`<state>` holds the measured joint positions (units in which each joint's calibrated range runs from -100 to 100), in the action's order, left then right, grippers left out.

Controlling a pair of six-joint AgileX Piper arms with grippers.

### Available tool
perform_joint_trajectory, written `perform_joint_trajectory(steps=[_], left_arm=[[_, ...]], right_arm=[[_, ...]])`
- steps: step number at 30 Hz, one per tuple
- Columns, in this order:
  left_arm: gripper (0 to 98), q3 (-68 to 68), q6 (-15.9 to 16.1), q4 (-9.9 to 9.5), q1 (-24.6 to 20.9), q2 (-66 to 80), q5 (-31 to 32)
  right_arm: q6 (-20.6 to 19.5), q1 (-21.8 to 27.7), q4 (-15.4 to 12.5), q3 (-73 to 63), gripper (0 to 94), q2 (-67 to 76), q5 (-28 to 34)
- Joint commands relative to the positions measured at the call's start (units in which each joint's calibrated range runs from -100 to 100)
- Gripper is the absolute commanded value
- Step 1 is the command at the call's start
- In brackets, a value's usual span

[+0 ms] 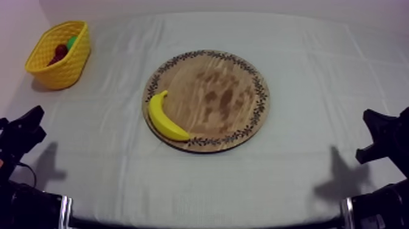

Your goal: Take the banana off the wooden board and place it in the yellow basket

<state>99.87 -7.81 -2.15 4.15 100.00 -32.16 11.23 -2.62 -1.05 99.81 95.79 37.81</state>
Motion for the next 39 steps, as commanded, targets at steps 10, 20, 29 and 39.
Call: perform_joint_trajectory(steps=[10,20,29,39], left_arm=[[0.1,0.0,-1.6,-0.16,-1.1,0.0,-0.3],[0.1,0.0,-3.7,-0.02,-1.1,0.0,-0.6],[0.0,-8.6,-3.2,2.81,0.4,-5.4,-6.1],[0.0,-36.7,0.0,2.78,4.0,-28.5,-21.4]], right_arm=[[0.0,0.0,0.0,0.0,0.2,0.0,0.0],[0.0,0.0,0.0,0.0,0.2,0.0,0.0],[0.0,0.0,0.0,0.0,0.2,0.0,0.0],[0.0,0.0,0.0,0.0,0.2,0.0,0.0]])
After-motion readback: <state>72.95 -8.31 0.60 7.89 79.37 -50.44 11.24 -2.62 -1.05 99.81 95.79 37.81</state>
